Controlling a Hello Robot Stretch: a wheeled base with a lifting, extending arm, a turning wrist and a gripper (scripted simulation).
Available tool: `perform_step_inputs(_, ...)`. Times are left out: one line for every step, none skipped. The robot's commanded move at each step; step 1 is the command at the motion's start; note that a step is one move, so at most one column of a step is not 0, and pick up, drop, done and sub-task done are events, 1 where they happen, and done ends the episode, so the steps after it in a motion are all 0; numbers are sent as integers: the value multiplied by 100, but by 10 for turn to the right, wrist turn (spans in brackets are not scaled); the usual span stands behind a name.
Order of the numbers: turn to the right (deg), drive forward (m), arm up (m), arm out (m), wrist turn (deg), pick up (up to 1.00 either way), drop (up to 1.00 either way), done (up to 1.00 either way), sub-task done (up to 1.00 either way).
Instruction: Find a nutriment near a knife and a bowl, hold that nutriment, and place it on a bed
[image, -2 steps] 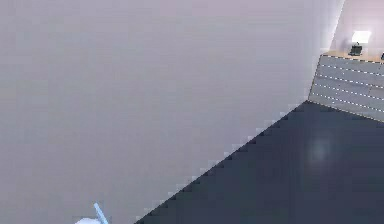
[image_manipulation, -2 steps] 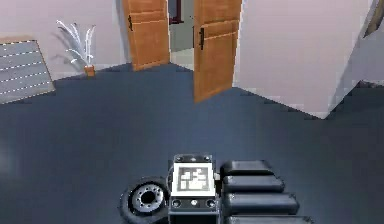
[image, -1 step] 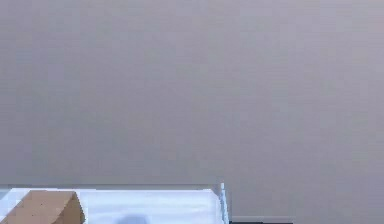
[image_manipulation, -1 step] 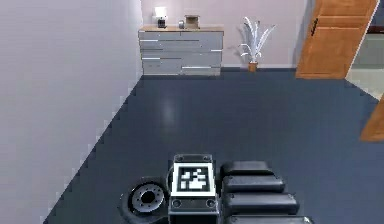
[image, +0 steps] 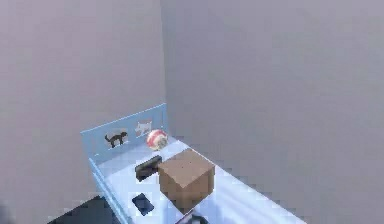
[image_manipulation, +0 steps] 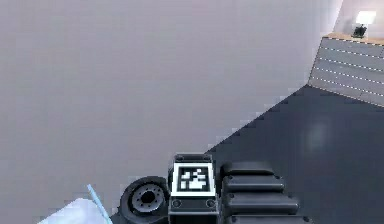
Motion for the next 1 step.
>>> perform_step_inputs(-450,0,0,0,0,0,0,0,0)
